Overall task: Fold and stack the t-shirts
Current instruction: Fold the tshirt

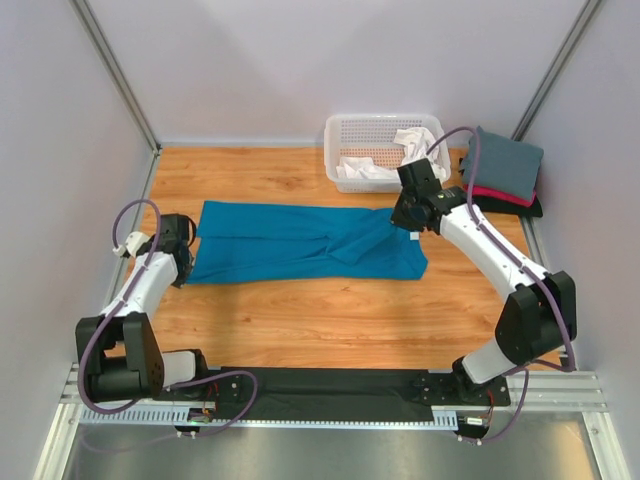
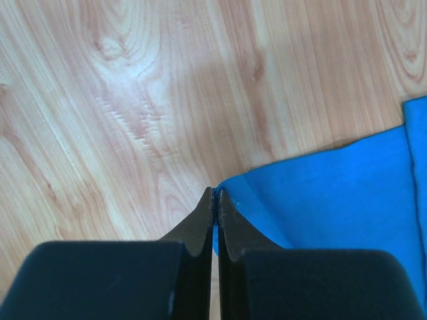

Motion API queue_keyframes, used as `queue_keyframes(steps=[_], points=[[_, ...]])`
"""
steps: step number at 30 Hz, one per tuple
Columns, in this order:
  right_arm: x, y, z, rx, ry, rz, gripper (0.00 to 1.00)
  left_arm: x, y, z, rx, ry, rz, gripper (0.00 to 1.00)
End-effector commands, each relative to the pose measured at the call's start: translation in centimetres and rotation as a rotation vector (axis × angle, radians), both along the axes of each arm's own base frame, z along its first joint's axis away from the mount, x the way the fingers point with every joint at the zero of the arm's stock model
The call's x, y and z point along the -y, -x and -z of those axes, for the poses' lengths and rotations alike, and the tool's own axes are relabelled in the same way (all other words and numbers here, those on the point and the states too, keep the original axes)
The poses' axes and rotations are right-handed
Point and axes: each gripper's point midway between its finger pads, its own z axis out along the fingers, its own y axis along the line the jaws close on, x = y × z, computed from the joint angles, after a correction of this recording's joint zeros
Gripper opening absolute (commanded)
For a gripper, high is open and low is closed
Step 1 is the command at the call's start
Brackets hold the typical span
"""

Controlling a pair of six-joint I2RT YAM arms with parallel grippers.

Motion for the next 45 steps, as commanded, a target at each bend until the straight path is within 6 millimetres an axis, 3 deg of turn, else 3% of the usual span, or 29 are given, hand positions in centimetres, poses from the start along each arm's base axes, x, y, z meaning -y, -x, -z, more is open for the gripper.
queue_keyframes(steps=[1,7,14,26,30,45], points=[[1.3,0.0,-2.2,0.083,0.015,0.022,0.01,-0.3,0.0,-1.4,0.033,-0.035,-0.013,0.0],[2.5,-1.2,-3.8,0.146,0.028,0.036,0.01,-0.8,-2.3,-3.0,-0.07,-0.197,0.166,0.0],[3.2,-3.1,-5.0,0.186,0.039,0.044,0.0,0.8,-4.5,-3.8,-0.19,-0.376,0.287,0.0],[3.6,-6.8,-3.3,0.164,0.027,0.051,0.0,1.1,-8.0,-3.8,-0.239,-0.387,0.26,0.0],[4.0,-7.7,-1.8,0.13,0.038,0.065,0.01,1.3,-9.3,-3.9,-0.242,-0.387,0.268,0.0],[3.7,-9.8,1.6,0.075,0.022,0.075,0.01,1.8,-13.1,-3.8,-0.3,-0.404,0.321,0.0]])
